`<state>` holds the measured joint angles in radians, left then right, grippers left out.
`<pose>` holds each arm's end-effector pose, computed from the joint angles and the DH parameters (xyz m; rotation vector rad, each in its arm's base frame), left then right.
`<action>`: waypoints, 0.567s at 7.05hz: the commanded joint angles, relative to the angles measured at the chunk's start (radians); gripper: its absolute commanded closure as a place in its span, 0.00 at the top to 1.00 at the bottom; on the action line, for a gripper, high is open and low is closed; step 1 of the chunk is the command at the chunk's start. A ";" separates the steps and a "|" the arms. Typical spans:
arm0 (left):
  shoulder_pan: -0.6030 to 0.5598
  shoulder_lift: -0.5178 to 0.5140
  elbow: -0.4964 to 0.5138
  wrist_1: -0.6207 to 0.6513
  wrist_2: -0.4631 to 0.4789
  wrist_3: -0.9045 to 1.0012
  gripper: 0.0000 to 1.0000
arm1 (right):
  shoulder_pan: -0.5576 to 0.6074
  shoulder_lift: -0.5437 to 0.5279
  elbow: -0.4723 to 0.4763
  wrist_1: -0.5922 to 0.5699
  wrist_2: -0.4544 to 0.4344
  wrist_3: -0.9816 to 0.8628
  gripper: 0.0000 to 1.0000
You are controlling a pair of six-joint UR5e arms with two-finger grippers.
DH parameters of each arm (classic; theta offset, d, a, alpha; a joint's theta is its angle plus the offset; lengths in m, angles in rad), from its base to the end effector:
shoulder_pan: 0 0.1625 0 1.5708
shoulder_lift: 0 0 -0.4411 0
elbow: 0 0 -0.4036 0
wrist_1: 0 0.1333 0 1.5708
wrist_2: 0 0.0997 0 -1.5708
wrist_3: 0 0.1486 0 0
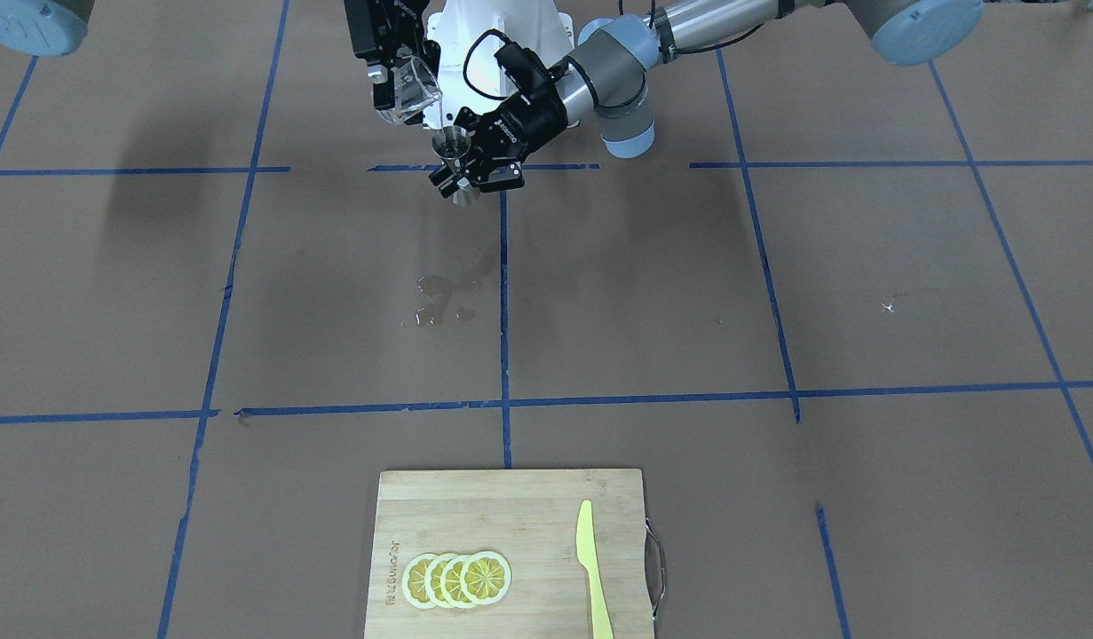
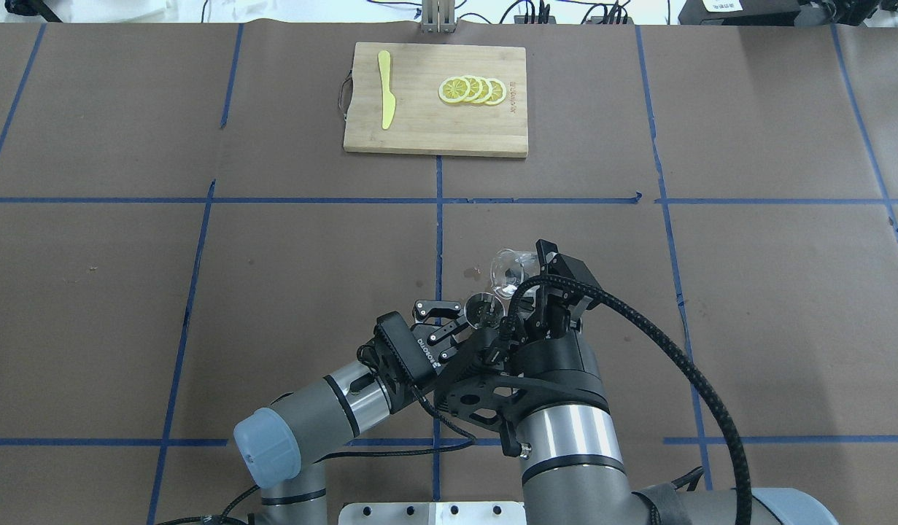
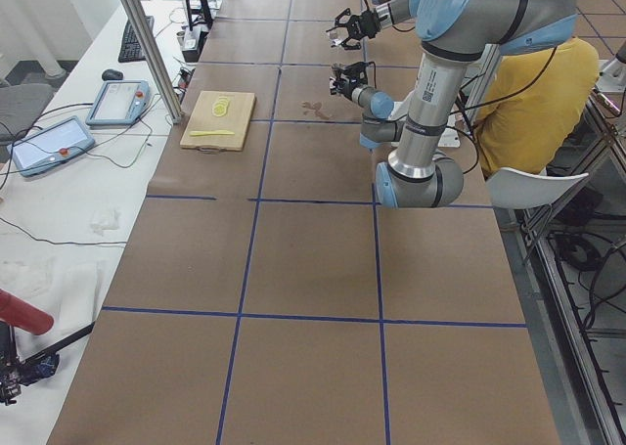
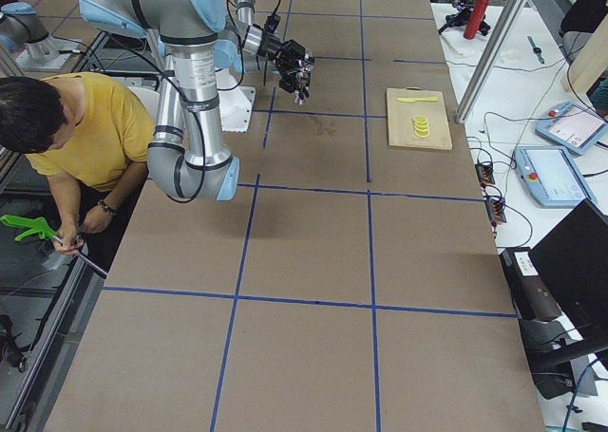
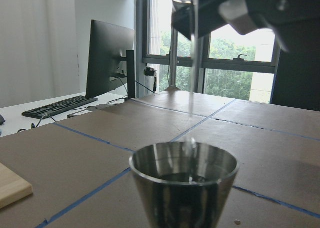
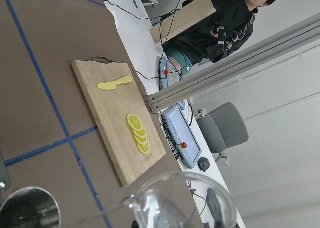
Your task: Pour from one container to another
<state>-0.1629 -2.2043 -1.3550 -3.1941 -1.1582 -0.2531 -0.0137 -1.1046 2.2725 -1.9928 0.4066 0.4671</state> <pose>0.6656 -0.3049 0.2037 1.5360 1.3012 0.3185 -0.4733 -0.2633 0.1607 1.2939 0.0112 -0.5268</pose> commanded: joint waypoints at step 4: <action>0.000 0.000 -0.004 0.000 0.002 0.000 0.00 | -0.009 0.003 -0.001 0.014 0.011 0.183 0.00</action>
<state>-0.1626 -2.2044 -1.3583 -3.1949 -1.1578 -0.2531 -0.0206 -1.1025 2.2725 -1.9825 0.4156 0.5978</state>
